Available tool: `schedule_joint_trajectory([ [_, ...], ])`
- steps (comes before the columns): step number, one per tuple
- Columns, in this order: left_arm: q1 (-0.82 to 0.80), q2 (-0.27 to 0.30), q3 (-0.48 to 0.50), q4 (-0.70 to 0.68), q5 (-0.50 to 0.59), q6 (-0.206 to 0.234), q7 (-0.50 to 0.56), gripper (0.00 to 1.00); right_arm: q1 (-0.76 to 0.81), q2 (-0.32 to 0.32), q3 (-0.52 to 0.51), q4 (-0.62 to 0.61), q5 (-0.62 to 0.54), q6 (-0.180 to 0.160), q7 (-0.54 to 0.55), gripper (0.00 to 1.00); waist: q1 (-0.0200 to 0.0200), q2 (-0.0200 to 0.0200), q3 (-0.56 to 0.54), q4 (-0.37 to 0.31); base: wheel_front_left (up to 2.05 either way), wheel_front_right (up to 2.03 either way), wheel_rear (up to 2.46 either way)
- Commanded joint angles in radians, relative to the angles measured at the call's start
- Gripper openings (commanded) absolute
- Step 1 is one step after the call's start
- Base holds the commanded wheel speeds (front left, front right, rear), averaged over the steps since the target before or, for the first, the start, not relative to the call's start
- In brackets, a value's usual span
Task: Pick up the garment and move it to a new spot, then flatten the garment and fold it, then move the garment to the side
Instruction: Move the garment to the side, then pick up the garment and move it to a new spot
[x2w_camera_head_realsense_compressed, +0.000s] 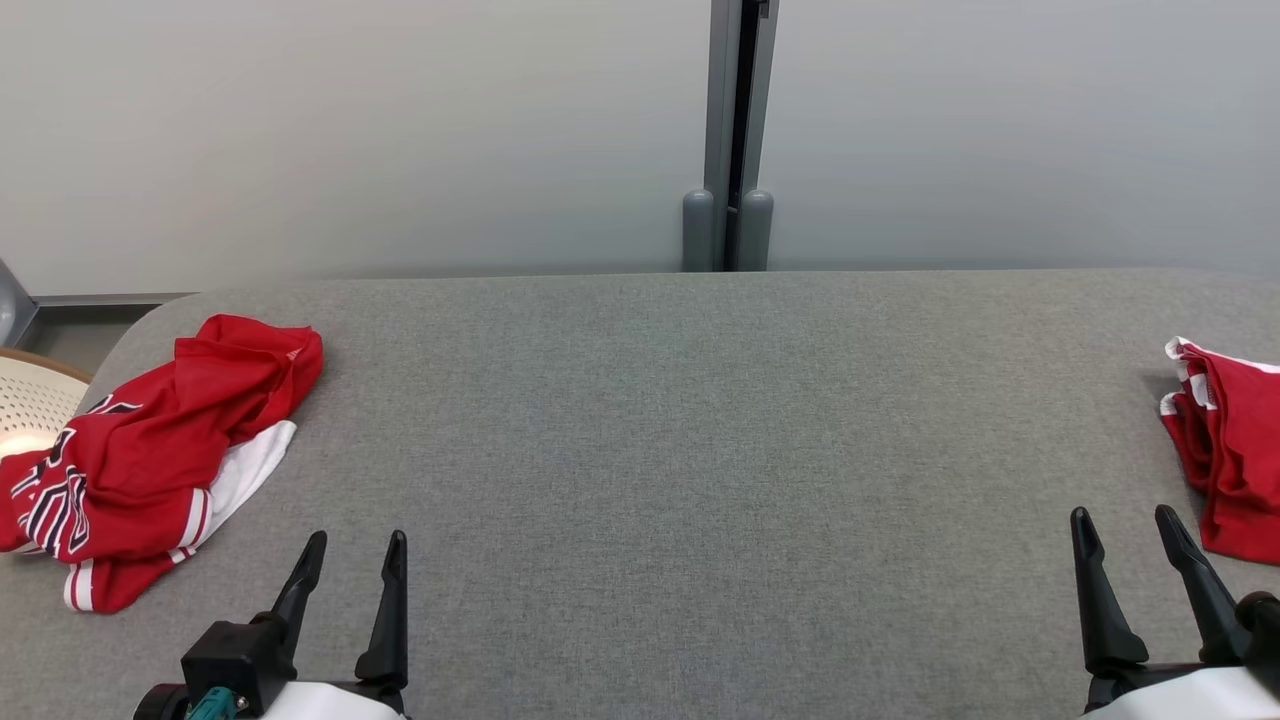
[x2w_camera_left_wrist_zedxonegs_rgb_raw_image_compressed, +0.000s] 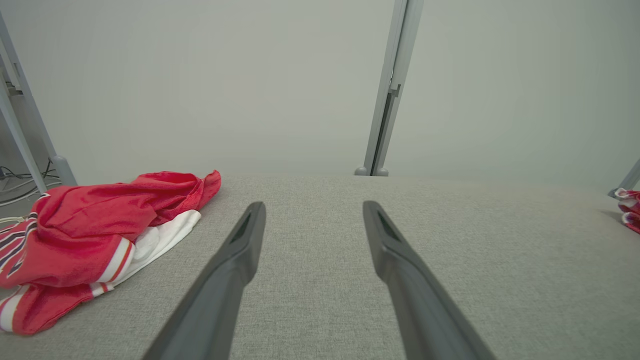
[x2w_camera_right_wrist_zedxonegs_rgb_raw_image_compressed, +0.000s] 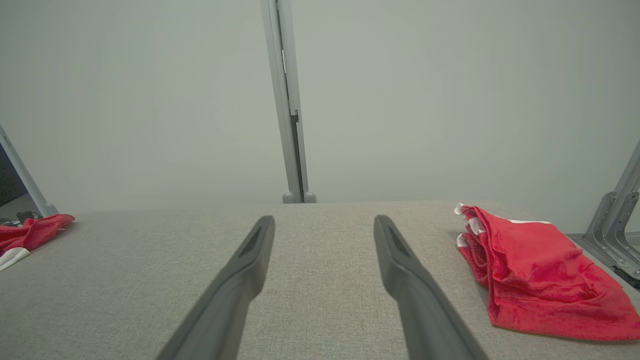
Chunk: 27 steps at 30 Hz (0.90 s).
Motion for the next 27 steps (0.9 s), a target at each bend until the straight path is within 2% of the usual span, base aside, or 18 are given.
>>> schedule_joint_trajectory([
  [1, -0.011, 0.005, 0.0, 0.001, -0.003, 0.006, -0.001, 1.0, 0.006, -0.003, -0.001, 0.002, 0.004, -0.002, 0.0, 1.0, 0.0, -0.0001, 0.0, 0.003, 0.0, 0.0, 0.0],
  [8, -0.018, 0.007, 0.0, 0.003, 0.005, 0.021, -0.001, 1.0, 0.01, -0.002, -0.009, 0.006, 0.006, -0.002, 0.0, 1.0, 0.0, -0.0001, 0.0, 0.022, 0.0, 0.0, 0.0],
  [11, -0.031, 0.004, -0.001, 0.002, 0.007, 0.024, -0.005, 1.0, 0.012, 0.001, -0.012, 0.0, 0.003, -0.002, -0.002, 1.0, 0.0, -0.0001, 0.005, 0.053, 0.0, 0.0, 0.0],
  [16, -0.075, -0.006, -0.008, 0.012, -0.003, 0.009, -0.02, 1.0, 0.024, 0.009, -0.012, -0.028, -0.005, -0.001, 0.003, 1.0, 0.0, -0.0001, 0.02, 0.159, 0.0, 0.0, 0.0],
  [27, -0.142, -0.002, 0.018, 0.067, -0.019, -0.014, -0.063, 1.0, -0.018, -0.006, 0.057, -0.078, -0.016, -0.001, 0.046, 1.0, 0.0, -0.0001, 0.03, 0.382, 0.0, 0.0, 0.0],
])
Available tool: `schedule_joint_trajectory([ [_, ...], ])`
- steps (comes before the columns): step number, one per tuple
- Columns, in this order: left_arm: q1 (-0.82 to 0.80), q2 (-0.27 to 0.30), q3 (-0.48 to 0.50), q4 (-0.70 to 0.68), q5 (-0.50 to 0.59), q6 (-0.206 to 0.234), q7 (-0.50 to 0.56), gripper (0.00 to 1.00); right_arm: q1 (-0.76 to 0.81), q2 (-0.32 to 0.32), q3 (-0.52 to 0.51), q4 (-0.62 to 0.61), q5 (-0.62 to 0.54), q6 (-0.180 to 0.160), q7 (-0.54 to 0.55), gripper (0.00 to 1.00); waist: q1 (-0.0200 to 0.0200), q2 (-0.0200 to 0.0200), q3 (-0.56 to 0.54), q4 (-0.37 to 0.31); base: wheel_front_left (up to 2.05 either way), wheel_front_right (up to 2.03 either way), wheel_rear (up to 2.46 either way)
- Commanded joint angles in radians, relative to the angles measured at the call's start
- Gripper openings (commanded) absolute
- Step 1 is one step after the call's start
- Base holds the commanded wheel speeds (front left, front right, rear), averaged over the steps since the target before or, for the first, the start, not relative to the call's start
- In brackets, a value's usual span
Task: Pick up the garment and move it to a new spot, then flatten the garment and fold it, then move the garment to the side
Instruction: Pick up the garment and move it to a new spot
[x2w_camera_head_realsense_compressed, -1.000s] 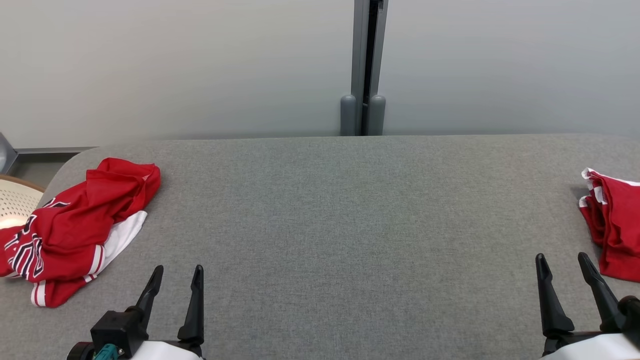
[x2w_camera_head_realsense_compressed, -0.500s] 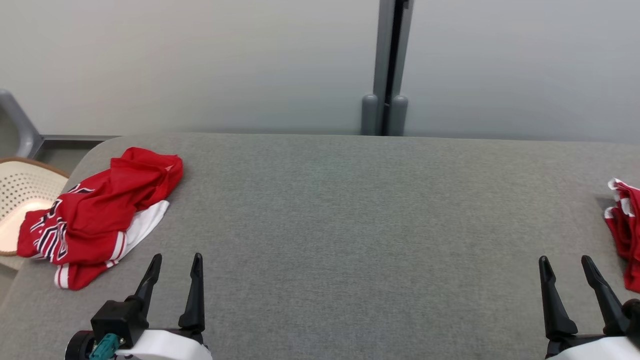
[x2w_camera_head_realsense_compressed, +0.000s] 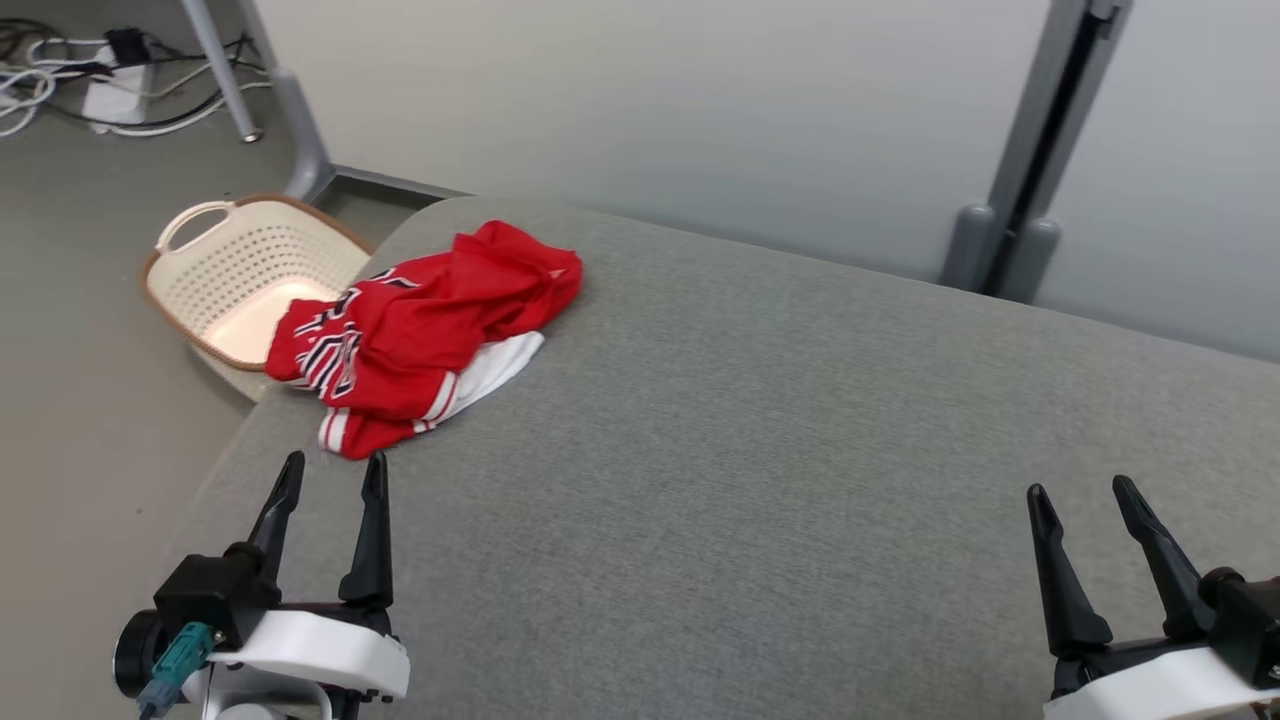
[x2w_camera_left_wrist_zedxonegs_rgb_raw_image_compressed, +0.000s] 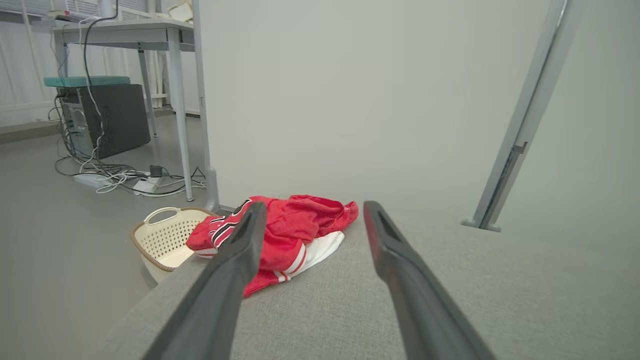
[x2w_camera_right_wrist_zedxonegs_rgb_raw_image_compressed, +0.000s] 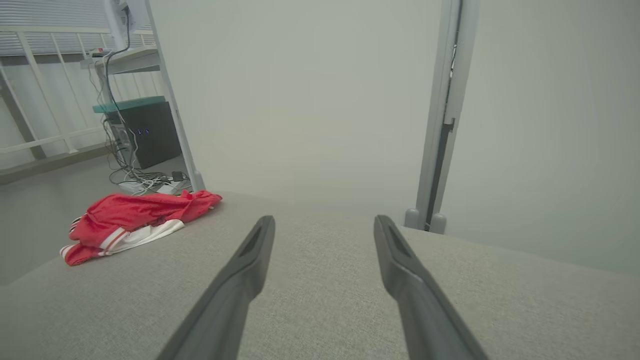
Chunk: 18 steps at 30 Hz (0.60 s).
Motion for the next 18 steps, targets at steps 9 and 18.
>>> schedule_joint_trajectory([
  [9, -0.036, 0.027, 0.015, 0.046, 0.001, -0.026, -0.017, 1.0, -0.028, -0.017, 0.019, -0.005, 0.003, 0.0, 0.018, 1.0, 0.0, 0.0, 0.006, 0.123, 0.0, 0.0, 0.0],
  [18, -0.079, 0.015, -0.001, 0.077, 0.014, -0.032, -0.022, 1.0, -0.044, -0.019, 0.019, -0.007, 0.001, 0.0, 0.028, 1.0, 0.0, 0.0, 0.026, 0.129, 0.0, 0.0, 0.0],
])
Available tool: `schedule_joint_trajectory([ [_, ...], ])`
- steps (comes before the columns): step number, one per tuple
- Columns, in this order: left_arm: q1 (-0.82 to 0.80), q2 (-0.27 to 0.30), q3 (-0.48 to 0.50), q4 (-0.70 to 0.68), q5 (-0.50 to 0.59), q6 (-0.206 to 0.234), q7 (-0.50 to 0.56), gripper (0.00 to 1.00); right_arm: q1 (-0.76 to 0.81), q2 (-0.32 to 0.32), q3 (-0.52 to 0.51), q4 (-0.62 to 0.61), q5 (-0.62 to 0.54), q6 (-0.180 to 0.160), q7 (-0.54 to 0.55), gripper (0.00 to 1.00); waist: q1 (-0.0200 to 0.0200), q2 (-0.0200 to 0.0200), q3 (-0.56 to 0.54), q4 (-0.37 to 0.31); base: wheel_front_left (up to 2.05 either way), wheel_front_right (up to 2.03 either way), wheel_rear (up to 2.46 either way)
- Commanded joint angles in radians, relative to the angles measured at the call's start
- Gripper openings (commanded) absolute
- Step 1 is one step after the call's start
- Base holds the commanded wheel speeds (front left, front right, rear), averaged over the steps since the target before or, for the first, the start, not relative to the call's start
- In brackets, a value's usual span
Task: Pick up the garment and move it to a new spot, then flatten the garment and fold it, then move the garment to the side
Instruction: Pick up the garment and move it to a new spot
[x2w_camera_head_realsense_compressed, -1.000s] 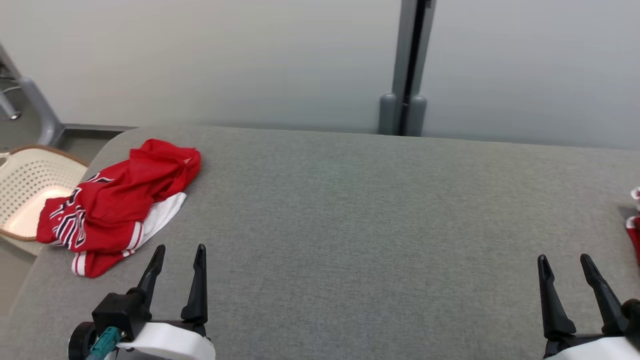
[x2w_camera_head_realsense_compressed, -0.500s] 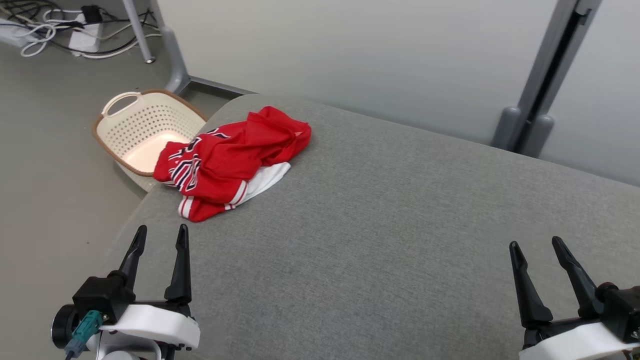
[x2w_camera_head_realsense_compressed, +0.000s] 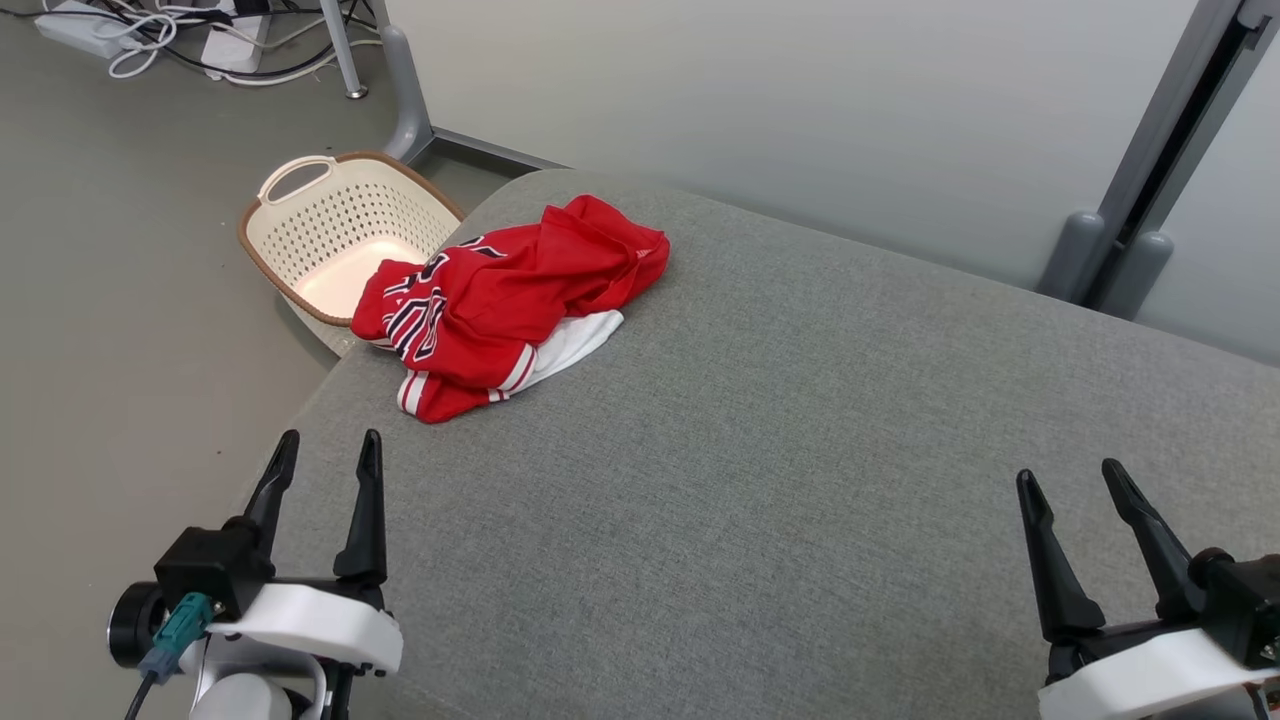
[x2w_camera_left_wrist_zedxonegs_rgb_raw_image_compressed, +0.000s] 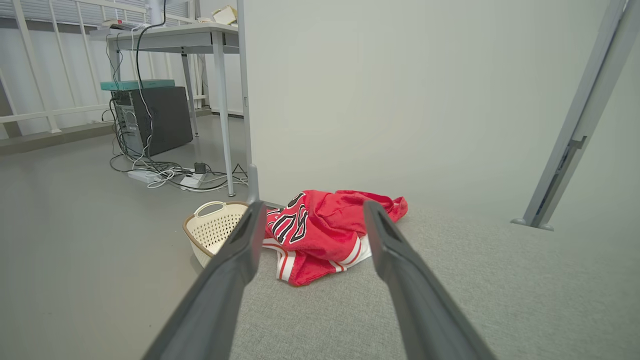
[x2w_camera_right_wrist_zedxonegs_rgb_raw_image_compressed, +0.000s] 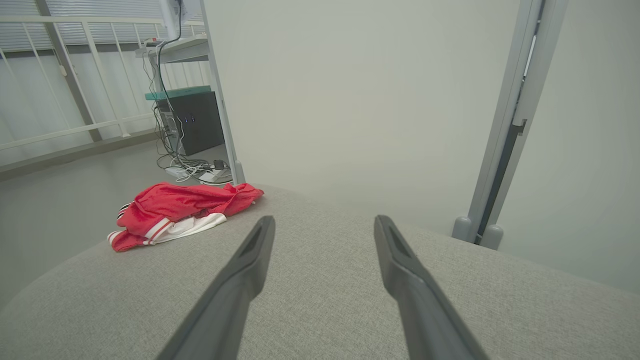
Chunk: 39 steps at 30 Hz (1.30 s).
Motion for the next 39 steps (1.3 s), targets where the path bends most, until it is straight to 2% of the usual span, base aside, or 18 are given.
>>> schedule_joint_trajectory([
  [1, -0.03, -0.003, -0.004, 0.005, 0.007, -0.007, -0.005, 1.0, -0.013, -0.004, -0.005, -0.003, 0.0, 0.0, 0.003, 1.0, 0.0, 0.0, 0.005, 0.001, 0.0, 0.0, 0.0],
  [8, -0.108, -0.023, -0.006, 0.057, -0.018, -0.029, -0.006, 1.0, -0.04, -0.019, -0.002, -0.023, 0.004, 0.0, 0.016, 1.0, 0.0, 0.0, 0.056, -0.025, 0.0, 0.0, 0.0],
  [11, -0.164, -0.038, 0.013, 0.095, -0.035, -0.034, -0.007, 1.0, -0.07, -0.033, 0.009, -0.044, -0.002, 0.0, 0.035, 1.0, 0.0, 0.0, 0.117, -0.062, 0.0, 0.0, 0.0],
  [15, -0.273, -0.06, 0.035, 0.18, -0.066, -0.061, -0.009, 1.0, -0.129, -0.052, 0.015, -0.083, -0.021, 0.0, 0.061, 1.0, 0.0, 0.0, 0.227, -0.114, 0.0, 0.0, 0.0],
  [20, -0.421, -0.063, 0.077, 0.37, -0.104, -0.107, -0.009, 1.0, -0.203, -0.073, 0.023, -0.118, -0.031, 0.0, 0.084, 1.0, 0.0, 0.0, 0.353, -0.181, 0.0, 0.0, 0.0],
  [23, -0.525, -0.045, 0.104, 0.55, -0.125, -0.141, -0.008, 1.0, -0.247, -0.08, 0.032, -0.121, -0.03, 0.0, 0.085, 1.0, 0.0, 0.0, 0.426, -0.23, 0.0, 0.0, 0.0],
  [24, -0.525, -0.045, 0.104, 0.55, -0.125, -0.141, -0.008, 1.0, -0.247, -0.08, 0.032, -0.121, -0.03, 0.0, 0.085, 1.0, 0.0, 0.0, 0.426, -0.23, 0.0, 0.0, 0.0],
  [25, -0.566, -0.044, 0.115, 0.637, -0.143, -0.155, -0.008, 1.0, -0.26, -0.081, 0.027, -0.121, -0.035, 0.0, 0.08, 1.0, 0.0, 0.0, 0.454, -0.245, 0.0, 0.0, 0.0],
  [29, -0.627, -0.026, 0.126, 0.802, -0.179, -0.173, -0.008, 1.0, -0.275, -0.076, 0.025, -0.112, -0.034, 0.0, 0.066, 1.0, 0.0, 0.0, 0.479, -0.273, 0.0, 0.0, 0.0],
  [33, -0.66, -0.014, 0.124, 0.908, -0.199, -0.182, -0.005, 1.0, -0.283, -0.075, 0.024, -0.102, -0.031, 0.0, 0.054, 1.0, 0.0, 0.0, 0.485, -0.286, 0.0, 0.0, 0.0],
  [34, -0.663, -0.01, 0.122, 0.921, -0.197, -0.183, -0.004, 0.59, -0.282, -0.075, 0.021, -0.099, -0.03, 0.0, 0.053, 1.0, 0.0, 0.0, 0.483, -0.287, 0.0, 0.0, 0.0],
  [35, -0.665, -0.006, 0.123, 0.922, -0.195, -0.184, -0.004, 0.0, -0.283, -0.074, 0.02, -0.097, -0.03, 0.0, 0.05, 1.0, 0.0, 0.0, 0.481, -0.287, 0.0, 0.0, 0.0],
  [39, -0.638, 0.009, 0.154, 0.871, -0.189, -0.183, -0.007, 0.0, -0.273, -0.071, 0.01, -0.079, -0.033, 0.0, 0.037, 1.0, 0.0, 0.0, 0.45, -0.283, 0.0, 0.0, 0.0],
])
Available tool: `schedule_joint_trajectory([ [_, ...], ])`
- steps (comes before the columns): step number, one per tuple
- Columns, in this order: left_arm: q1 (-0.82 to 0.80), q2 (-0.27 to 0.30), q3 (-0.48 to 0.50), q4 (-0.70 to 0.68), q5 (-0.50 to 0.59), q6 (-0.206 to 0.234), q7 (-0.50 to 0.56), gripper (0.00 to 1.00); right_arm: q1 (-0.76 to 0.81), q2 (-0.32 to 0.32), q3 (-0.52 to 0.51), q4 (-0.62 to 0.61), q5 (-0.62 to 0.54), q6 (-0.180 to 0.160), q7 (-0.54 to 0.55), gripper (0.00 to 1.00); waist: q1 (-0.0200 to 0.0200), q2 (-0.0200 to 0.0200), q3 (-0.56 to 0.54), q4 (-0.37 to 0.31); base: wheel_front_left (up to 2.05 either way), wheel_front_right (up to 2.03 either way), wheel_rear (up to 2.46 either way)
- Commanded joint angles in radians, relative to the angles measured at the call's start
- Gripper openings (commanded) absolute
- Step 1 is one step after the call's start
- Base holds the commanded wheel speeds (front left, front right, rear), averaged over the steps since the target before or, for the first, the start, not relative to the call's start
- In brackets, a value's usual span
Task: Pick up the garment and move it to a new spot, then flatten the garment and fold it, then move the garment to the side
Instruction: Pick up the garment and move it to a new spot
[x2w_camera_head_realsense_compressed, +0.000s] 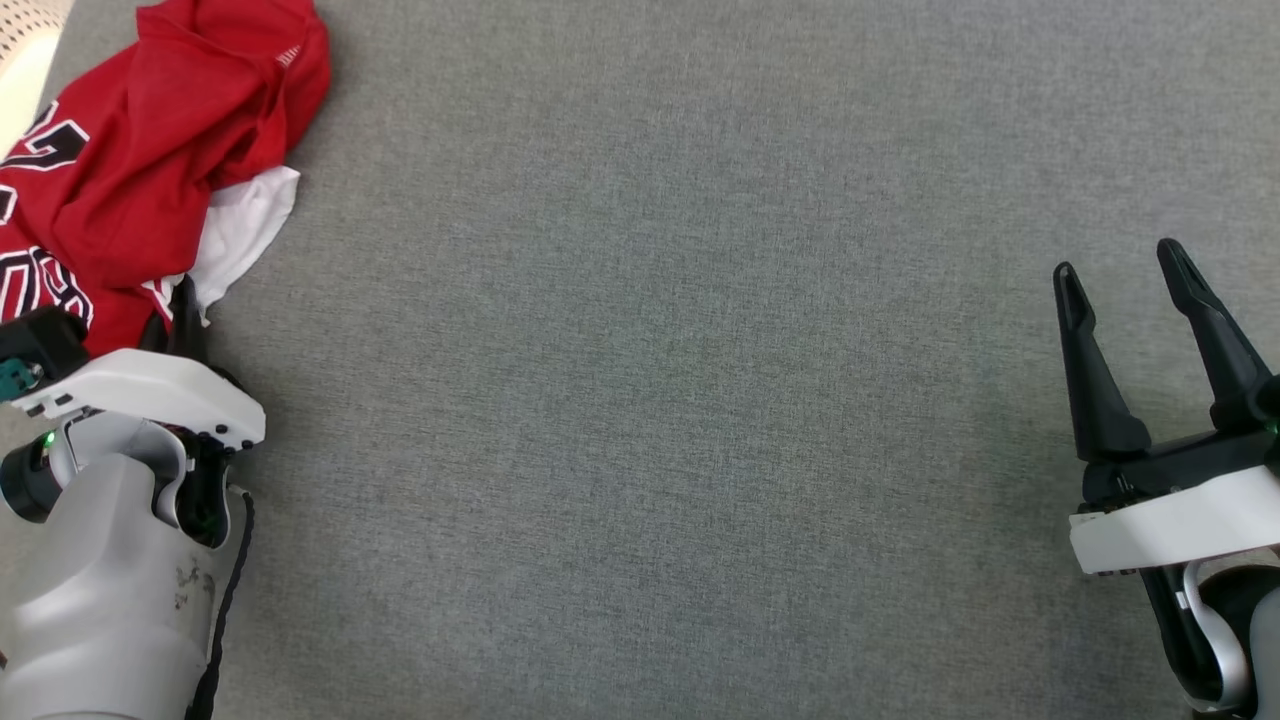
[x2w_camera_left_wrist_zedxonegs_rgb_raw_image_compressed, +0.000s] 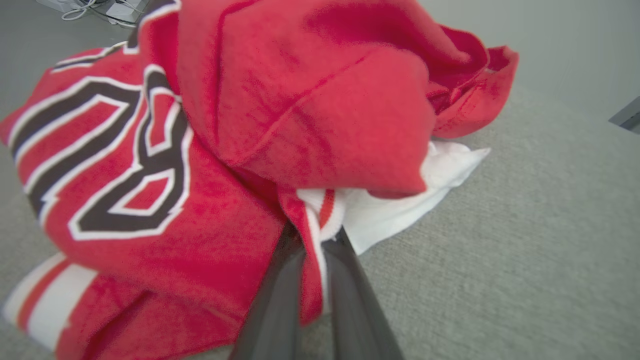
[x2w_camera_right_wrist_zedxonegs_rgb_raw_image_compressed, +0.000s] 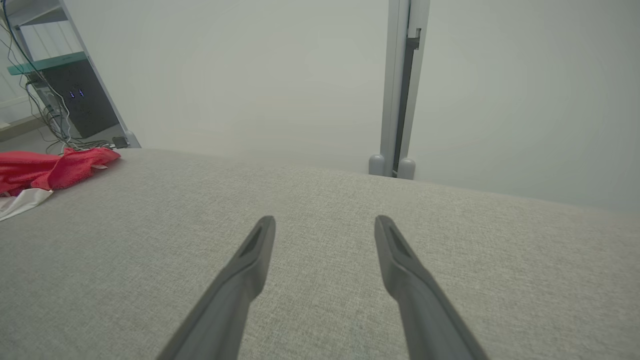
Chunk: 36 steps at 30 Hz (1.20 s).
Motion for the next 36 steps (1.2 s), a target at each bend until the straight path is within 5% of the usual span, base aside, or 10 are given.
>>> schedule_joint_trajectory([
  [1, 0.031, 0.002, 0.02, -0.037, 0.006, -0.002, 0.001, 0.0, 0.007, 0.005, -0.009, 0.008, 0.0, 0.0, -0.014, 1.0, 0.0, 0.0, -0.027, 0.007, 0.0, 0.0, 0.0],
  [15, 0.35, -0.038, 0.088, -0.467, 0.184, 0.011, 0.0, 0.0, 0.116, 0.047, 0.016, 0.074, 0.023, 0.0, -0.059, 1.0, 0.0, 0.0, -0.271, 0.013, 0.0, 0.0, 0.0],
  [28, 0.729, -0.099, 0.003, -0.928, 0.247, 0.077, 0.103, 0.0, 0.214, 0.064, 0.039, 0.106, 0.067, 0.0, -0.084, 1.0, 0.0, 0.0, -0.427, -0.054, 0.0, 0.0, 0.0],
  [36, 0.779, -0.113, -0.1, -1.105, 0.273, 0.073, 0.212, 0.0, 0.212, 0.077, 0.042, 0.091, 0.072, 0.0, -0.084, 1.0, 0.0, 0.0, -0.414, -0.146, 0.0, 0.0, 0.0],
])
